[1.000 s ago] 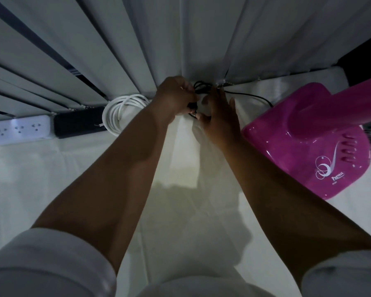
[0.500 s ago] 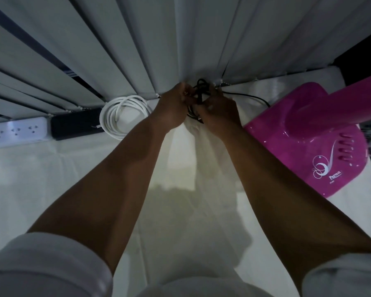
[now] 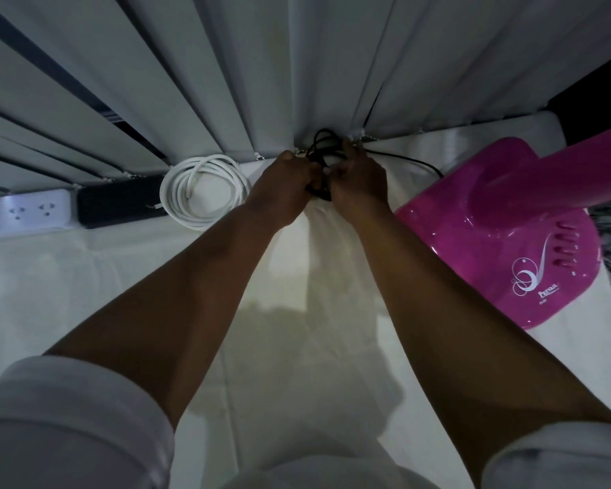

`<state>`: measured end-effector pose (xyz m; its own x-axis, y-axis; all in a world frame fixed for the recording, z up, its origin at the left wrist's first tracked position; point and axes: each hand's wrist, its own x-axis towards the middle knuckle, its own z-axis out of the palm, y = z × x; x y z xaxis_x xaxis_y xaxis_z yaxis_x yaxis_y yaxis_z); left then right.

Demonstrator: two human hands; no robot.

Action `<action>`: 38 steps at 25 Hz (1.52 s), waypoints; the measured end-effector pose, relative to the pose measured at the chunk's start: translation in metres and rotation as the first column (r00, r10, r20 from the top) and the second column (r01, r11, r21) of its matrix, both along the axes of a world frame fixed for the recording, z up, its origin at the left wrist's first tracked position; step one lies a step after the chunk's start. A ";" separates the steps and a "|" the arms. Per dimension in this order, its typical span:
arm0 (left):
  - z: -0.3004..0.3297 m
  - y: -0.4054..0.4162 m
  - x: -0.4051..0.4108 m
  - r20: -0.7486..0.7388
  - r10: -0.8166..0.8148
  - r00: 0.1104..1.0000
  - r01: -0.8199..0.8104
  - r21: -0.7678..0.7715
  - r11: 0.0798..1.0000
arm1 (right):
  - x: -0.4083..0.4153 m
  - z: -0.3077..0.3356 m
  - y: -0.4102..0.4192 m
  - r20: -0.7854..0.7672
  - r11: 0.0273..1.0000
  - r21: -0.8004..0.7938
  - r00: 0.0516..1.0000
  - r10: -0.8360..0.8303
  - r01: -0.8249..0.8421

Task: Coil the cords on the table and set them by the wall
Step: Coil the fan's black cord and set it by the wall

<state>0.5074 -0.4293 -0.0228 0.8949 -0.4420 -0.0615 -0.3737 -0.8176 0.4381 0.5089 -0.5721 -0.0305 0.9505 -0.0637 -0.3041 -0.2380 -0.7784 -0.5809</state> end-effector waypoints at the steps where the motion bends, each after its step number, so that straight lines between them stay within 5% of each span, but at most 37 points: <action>1: -0.001 0.000 0.000 0.004 -0.014 1.000 0.014 0.018 1.000 | -0.001 -0.001 0.002 0.001 1.000 0.004 1.000 -0.023 0.023; 10: -0.002 0.000 -0.015 0.065 0.123 0.990 -0.119 -0.055 0.991 | -0.001 0.001 0.005 0.038 0.996 0.039 0.996 -0.075 0.074; 19: -0.001 0.004 -0.014 0.013 0.131 0.991 -0.131 0.091 0.987 | -0.007 0.009 -0.013 -0.005 0.992 0.061 0.994 0.107 -0.107; 23: 0.003 0.006 -0.019 0.080 0.100 0.992 -0.106 0.075 0.992 | -0.019 0.002 -0.011 0.134 0.991 0.057 0.984 0.115 -0.124; 27: 0.004 0.004 -0.029 0.232 0.121 0.965 -0.113 -0.047 0.992 | -0.038 -0.010 -0.008 0.177 0.946 -0.175 0.937 0.301 -0.271; 30: 0.001 0.001 -0.029 0.050 0.223 0.974 -0.212 -0.162 0.964 | -0.039 -0.014 -0.012 0.145 0.891 -0.296 0.905 0.399 -0.345; 38: -0.005 0.006 -0.017 0.056 0.076 0.996 -0.082 0.109 0.991 | -0.042 -0.010 -0.011 0.105 0.831 -0.453 0.907 0.408 -0.321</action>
